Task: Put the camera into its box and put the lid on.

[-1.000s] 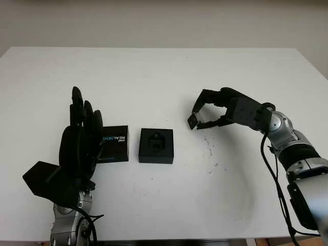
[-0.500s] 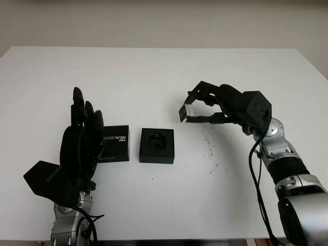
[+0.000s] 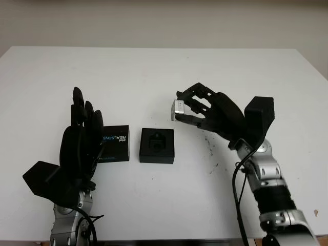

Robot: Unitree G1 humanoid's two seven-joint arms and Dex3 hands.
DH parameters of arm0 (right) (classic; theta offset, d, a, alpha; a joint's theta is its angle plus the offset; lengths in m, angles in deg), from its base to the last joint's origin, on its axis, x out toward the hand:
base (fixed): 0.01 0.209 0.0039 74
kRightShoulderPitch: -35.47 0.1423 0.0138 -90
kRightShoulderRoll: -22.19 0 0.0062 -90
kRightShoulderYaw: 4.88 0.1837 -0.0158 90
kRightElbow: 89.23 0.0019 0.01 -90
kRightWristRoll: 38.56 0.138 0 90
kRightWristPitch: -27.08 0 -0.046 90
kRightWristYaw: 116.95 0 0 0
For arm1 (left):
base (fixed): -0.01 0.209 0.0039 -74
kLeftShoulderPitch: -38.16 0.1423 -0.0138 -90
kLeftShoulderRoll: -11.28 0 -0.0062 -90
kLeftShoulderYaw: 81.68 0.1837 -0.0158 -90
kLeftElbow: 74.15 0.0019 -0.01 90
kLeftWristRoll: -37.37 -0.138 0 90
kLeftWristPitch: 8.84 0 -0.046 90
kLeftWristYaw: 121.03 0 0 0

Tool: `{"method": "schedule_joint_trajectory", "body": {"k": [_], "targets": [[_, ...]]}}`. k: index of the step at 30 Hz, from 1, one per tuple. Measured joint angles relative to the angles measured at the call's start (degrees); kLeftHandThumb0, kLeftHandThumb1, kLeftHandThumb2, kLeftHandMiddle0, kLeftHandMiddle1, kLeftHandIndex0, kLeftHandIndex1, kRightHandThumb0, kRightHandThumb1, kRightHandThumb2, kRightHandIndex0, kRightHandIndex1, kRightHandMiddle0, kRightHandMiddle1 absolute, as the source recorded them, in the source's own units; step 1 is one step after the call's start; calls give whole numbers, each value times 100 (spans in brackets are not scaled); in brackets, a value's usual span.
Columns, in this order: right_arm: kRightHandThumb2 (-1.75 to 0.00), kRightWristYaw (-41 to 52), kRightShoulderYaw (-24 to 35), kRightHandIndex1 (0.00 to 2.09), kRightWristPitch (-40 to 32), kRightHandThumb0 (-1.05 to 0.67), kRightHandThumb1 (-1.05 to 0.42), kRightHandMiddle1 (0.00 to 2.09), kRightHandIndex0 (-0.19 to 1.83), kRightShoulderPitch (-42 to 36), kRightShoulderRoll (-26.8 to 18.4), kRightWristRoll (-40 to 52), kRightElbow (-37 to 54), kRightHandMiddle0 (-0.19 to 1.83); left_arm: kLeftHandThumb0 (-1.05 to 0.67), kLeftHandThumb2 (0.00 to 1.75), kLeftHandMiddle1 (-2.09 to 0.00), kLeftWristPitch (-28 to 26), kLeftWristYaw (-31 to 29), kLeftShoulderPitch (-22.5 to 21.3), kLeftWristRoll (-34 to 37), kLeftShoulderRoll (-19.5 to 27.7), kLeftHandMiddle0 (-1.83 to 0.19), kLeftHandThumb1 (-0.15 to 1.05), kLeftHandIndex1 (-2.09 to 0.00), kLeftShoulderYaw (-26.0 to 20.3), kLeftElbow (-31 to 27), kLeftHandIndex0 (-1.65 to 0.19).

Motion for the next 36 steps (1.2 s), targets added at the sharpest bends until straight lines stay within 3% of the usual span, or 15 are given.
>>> {"method": "schedule_joint_trajectory", "body": {"k": [9,36], "targets": [[-5,-68,-185,2,-436,-37,-101,189,16,-233,215,67,387,12,-66,51,0,0,0,1,5,-6,19,105,0,1,-1,19],[-5,-74,-630,4,-728,-39,-99,188,16,-38,582,-404,-362,19,-66,52,0,2,-29,3,14,-92,19,105,0,17,-2,19]]}}
